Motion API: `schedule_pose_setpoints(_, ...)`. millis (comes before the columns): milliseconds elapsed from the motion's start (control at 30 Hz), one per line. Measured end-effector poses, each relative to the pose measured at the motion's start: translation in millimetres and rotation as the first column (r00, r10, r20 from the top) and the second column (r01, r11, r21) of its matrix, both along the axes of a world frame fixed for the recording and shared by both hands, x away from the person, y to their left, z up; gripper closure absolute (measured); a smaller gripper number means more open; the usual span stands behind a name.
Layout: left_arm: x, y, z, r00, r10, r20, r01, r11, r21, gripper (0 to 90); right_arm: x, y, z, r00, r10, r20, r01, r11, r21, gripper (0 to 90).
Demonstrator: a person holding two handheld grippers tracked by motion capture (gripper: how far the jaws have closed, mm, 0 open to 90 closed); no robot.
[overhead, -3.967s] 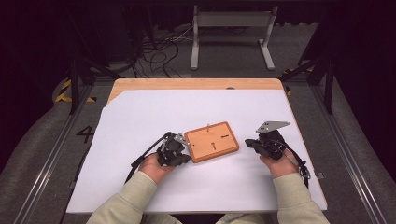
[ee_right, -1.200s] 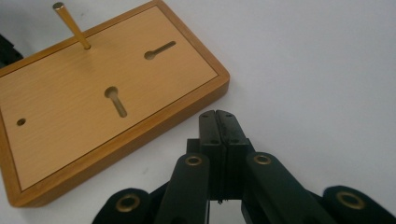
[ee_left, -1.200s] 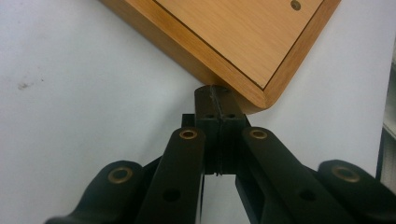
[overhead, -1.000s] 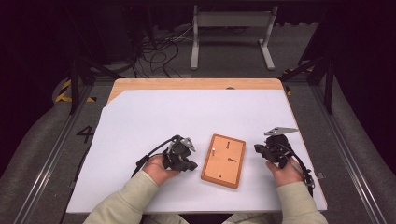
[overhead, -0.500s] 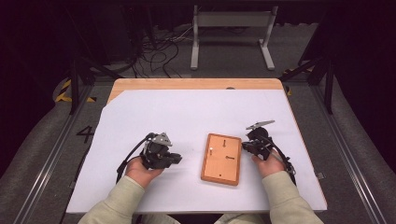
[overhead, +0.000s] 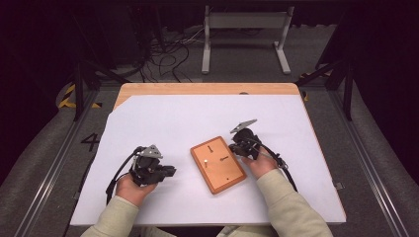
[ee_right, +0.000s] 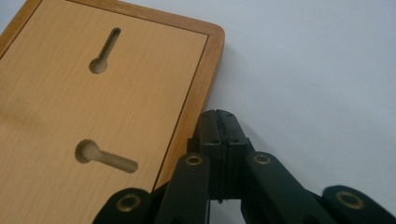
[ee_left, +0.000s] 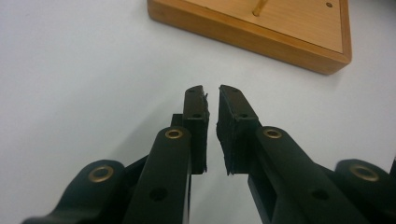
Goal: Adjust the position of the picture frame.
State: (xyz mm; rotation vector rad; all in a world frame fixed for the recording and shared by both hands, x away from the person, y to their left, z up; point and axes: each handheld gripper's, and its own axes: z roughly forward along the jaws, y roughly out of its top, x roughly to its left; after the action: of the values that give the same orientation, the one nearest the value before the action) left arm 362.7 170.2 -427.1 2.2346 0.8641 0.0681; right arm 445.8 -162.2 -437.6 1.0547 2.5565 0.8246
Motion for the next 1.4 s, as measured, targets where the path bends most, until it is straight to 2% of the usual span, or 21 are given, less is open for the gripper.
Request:
schedule_pose_setpoints(33,0.7,1.6,-0.4,0.9999,0.013,-0.003,-0.013,0.9999,-0.01,81.1,-0.4,4.7,1.4,0.9998,0.019,0.01,-0.019,0.9998,-0.005,90.0)
schedule_pose_setpoints(100,7.8,4.2,-0.3,0.9988,0.05,-0.001,-0.05,0.9982,-0.034,79.3,-5.4,0.6,10.7,0.9993,0.003,0.037,-0.004,1.0,0.009,90.0)
schedule_pose_setpoints(133,7.8,4.2,-0.3,0.9988,0.05,-0.001,-0.05,0.9982,-0.034,79.4,-5.4,0.6,10.7,0.9993,0.003,0.037,-0.004,1.0,0.009,90.0)
schedule_pose_setpoints(167,14.4,4.9,0.5,0.9974,0.071,-0.005,-0.071,0.996,-0.053,79.4,-7.6,-2.4,14.4,0.9992,0.002,0.04,-0.002,0.9998,0.018,90.0)
schedule_pose_setpoints(233,23.8,3.0,1.3,0.9955,0.094,0.014,-0.093,0.9942,-0.053,80.3,-21.6,-14.3,27.6,0.9991,0.013,0.04,-0.016,0.9982,0.058,90.0)
schedule_pose_setpoints(300,33.0,-0.5,0.6,0.9946,0.104,0.012,-0.103,0.9934,-0.05,82.0,-39.4,-25.0,37.6,0.9971,0.051,0.056,-0.056,0.9953,0.08,90.0)
schedule_pose_setpoints(333,37.5,-2.8,-0.2,0.9949,0.1,0.01,-0.1,0.9938,-0.049,82.5,-47.2,-29.2,41.2,0.9963,0.065,0.057,-0.07,0.9937,0.087,90.0)
schedule_pose_setpoints(367,37.5,-2.8,-0.2,0.9949,0.1,0.01,-0.1,0.9938,-0.049,83.2,-47.2,-29.2,41.2,0.9963,0.065,0.057,-0.07,0.9937,0.087,90.0)
schedule_pose_setpoints(400,39.4,-4.3,-0.4,0.9947,0.102,0.005,-0.102,0.9933,-0.055,83.2,-58.0,-34.5,44.8,0.9951,0.084,0.053,-0.089,0.9921,0.089,90.0)
schedule_pose_setpoints(533,48.2,-9.7,5.1,0.9955,0.092,0.026,-0.09,0.9946,-0.051,84.0,-82.3,-42.8,40.8,0.9924,0.122,0.021,-0.123,0.989,0.083,90.0)
schedule_pose_setpoints(633,53.1,-9.4,5.2,0.9945,0.104,0.012,-0.103,0.992,-0.073,84.0,-94.7,-41.3,28.2,0.9884,0.151,-0.019,-0.149,0.9872,0.056,90.0)
schedule_pose_setpoints(700,56.8,-8.9,5.9,0.9946,0.103,0.018,-0.101,0.993,-0.061,84.0,-97.0,-38.1,21.6,0.9847,0.168,-0.045,-0.167,0.9855,0.032,90.0)
schedule_pose_setpoints(833,58.8,-8.9,6.6,0.9937,0.109,0.026,-0.108,0.9924,-0.06,83.9,-96.2,-32.8,14.5,0.98,0.181,-0.083,-0.18,0.9834,0.017,90.0)
schedule_pose_setpoints(867,59.5,-8.9,5.7,0.9939,0.108,0.022,-0.107,0.9925,-0.059,83.8,-95.3,-32.5,13.3,0.9791,0.186,-0.081,-0.185,0.9824,0.027,90.0)
schedule_pose_setpoints(933,59.9,-8.5,4.7,0.9941,0.107,0.017,-0.106,0.993,-0.051,83.4,-93.5,-33.1,14.0,0.9798,0.182,-0.083,-0.179,0.983,0.04,90.0)
schedule_pose_setpoints(1033,58.8,-6.7,5.3,0.9935,0.111,0.023,-0.11,0.9926,-0.051,82.8,-95.4,-32.5,13.6,0.9773,0.182,-0.109,-0.182,0.9832,0.004,90.0)
schedule_pose_setpoints(1100,57.8,-5.8,5.4,0.9932,0.116,0.017,-0.114,0.9919,-0.055,82.8,-94.1,-32.8,13.5,0.9743,0.19,-0.121,-0.19,0.9818,0.011,90.0)
schedule_pose_setpoints(1167,58.0,-4.6,4.4,0.9933,0.115,0.015,-0.114,0.9923,-0.049,82.5,-93.3,-31.8,14.4,0.9755,0.184,-0.121,-0.184,0.9829,0.011,90.0)
schedule_pose_setpoints(1233,57.8,-4.1,4.3,0.9931,0.116,0.015,-0.116,0.9922,-0.048,82.1,-94.0,-31.0,14.4,0.9728,0.193,-0.128,-0.196,0.9807,-0.004,90.0)
schedule_pose_setpoints(1300,57.5,-3.3,4.3,0.9926,0.121,0.011,-0.12,0.9914,-0.052,82.1,-94.8,-29.6,13.4,0.9643,0.216,-0.152,-0.222,0.975,-0.018,90.0)
schedule_pose_setpoints(1400,57.8,-3.8,3.9,0.9931,0.116,0.013,-0.115,0.9921,-0.048,82.1,-94.2,-25.7,9.3,0.9587,0.213,-0.189,-0.226,0.9729,-0.05,90.0)
